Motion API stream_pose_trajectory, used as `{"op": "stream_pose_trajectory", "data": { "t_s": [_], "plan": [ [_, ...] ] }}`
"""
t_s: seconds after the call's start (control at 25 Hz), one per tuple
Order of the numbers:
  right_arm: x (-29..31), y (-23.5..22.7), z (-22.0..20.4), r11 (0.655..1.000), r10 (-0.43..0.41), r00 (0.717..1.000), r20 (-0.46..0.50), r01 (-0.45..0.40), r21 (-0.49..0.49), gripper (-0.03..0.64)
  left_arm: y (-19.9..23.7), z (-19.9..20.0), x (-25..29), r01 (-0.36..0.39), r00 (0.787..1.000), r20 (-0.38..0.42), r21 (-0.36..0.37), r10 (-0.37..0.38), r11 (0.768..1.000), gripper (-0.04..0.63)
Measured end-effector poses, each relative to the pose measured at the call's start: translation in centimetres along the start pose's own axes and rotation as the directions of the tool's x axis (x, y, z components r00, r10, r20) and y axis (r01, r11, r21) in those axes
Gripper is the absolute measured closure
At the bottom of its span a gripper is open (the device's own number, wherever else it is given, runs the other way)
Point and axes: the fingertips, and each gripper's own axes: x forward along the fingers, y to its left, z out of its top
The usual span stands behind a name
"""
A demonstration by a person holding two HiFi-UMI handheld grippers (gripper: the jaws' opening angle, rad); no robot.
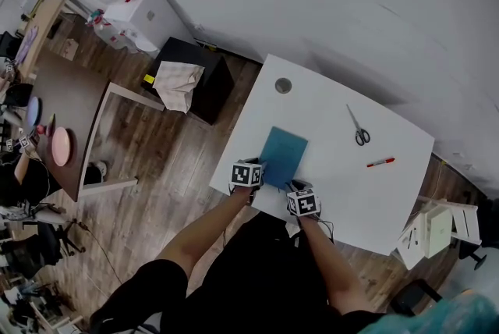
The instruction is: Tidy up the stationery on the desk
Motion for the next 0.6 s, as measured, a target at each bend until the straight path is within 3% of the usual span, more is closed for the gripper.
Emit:
{"op": "stream_pose_trajectory", "data": {
  "t_s": [0.16, 0.6],
  "plan": [
    [0.6, -0.1, 1.5, 0.997, 0.009, 1.0, -0.01, -0.009, -0.071, 0.511, 0.2, 1.0, 0.2, 0.01, 1.0, 0.007, 0.009, -0.011, 1.0, 0.446],
    [0.4, -0.4, 2.2, 0.999, 0.033, 0.999, -0.006, -0.033, -0.022, 0.511, -0.7, 1.8, 0.0, 0.091, 0.995, 0.037, -0.022, -0.09, 0.996, 0.446]
  ]
}}
